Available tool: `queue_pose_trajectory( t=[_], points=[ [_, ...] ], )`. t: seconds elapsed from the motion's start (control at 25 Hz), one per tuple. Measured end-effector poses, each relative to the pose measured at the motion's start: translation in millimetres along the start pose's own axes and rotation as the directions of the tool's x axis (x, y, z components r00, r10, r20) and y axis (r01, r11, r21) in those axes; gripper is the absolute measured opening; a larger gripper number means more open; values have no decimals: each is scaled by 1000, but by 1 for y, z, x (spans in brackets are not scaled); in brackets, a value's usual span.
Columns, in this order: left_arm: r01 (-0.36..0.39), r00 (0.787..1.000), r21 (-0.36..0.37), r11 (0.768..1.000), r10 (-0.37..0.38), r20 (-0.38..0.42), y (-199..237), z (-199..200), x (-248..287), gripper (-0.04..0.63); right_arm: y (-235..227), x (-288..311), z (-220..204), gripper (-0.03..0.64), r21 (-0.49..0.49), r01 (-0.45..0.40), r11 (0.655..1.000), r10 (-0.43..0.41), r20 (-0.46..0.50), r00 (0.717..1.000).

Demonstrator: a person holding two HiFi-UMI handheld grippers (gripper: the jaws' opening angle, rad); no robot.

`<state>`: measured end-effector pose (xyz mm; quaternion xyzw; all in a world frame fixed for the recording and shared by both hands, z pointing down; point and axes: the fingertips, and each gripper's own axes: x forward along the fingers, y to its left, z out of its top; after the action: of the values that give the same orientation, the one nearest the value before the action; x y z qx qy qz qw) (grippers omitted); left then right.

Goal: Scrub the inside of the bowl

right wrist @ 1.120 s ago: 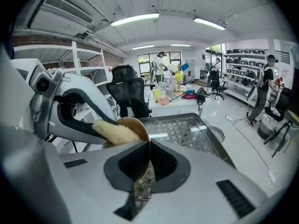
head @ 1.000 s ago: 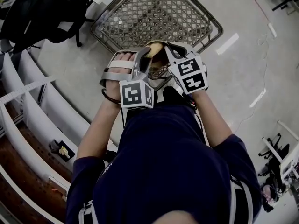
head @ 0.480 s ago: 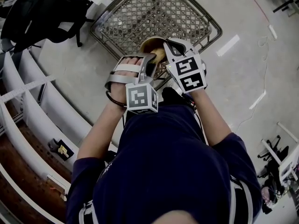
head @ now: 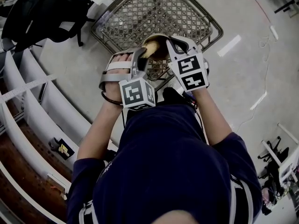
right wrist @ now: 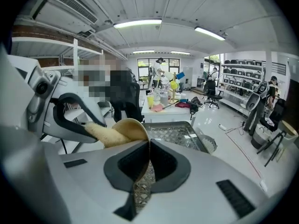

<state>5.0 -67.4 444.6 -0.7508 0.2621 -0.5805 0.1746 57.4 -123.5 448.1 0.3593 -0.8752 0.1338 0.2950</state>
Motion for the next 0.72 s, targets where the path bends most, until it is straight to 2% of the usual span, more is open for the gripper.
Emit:
queue_pose_trajectory(
  t=[0.2,0.36,0.56,0.72],
  points=[
    [90,994,23,996,-91,56,-22,17,3,83,2,4,6,15,-8,-2,1000,3,6,1000],
    [41,994,4,999,-41,102,0,28,1,83,8,3,7,15,-8,-12,1000,13,6,1000],
    [-36,998,-23,999,37,55,28,5,0,83,11,4,5,15,-29,-1,1000,1,-12,1000],
    [-1,1000,43,999,1,5,8,-10,1,83,8,5,12,15,-42,28,999,-28,-11,1000]
  ],
)
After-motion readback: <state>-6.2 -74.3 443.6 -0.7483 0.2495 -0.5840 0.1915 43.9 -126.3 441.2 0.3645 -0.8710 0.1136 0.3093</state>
